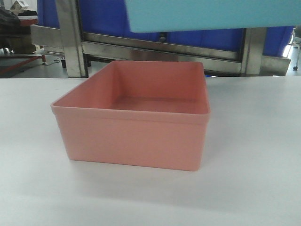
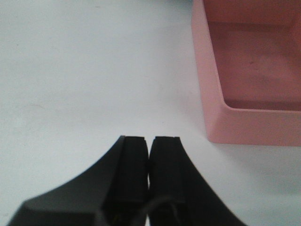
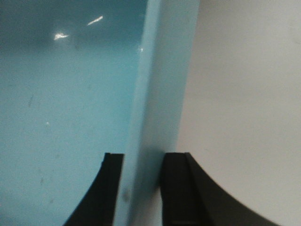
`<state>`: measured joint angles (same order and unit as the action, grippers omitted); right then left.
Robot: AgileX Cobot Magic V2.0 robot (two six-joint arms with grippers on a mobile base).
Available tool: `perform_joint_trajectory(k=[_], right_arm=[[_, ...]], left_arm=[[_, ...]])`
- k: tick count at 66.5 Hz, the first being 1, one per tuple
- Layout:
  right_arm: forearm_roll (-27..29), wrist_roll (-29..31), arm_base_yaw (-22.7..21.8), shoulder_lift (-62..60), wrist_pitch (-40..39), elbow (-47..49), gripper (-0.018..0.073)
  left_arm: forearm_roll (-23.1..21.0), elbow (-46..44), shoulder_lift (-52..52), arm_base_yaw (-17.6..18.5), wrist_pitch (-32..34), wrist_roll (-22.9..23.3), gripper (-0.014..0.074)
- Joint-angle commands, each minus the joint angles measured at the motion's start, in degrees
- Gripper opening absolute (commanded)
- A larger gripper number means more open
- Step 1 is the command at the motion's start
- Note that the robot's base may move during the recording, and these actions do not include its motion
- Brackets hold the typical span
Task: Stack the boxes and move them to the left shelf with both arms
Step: 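Lift the light-blue bin with the right gripper and lower it into the pink bin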
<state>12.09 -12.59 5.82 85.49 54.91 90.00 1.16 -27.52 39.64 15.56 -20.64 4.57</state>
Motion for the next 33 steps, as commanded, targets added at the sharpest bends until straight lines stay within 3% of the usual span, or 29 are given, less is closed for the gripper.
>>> perform_joint_trajectory(k=[1,10,33], right_arm=[[3.7,-1.8,4.4,-1.7,-10.3,2.0,0.0055],[4.9,-1.8,8.9,1.9,-13.2,2.0,0.0055],[6.6,-1.8,12.1,12.9,-18.7,2.0,0.0055]], left_arm=[[-0.4,-1.5,-0.2,0.0,4.4,0.1,-0.0009],[-0.4,-1.5,-0.2,0.0,4.4,0.1,-0.0009],[-0.4,-1.5,-0.2,0.0,4.4,0.1,-0.0009]])
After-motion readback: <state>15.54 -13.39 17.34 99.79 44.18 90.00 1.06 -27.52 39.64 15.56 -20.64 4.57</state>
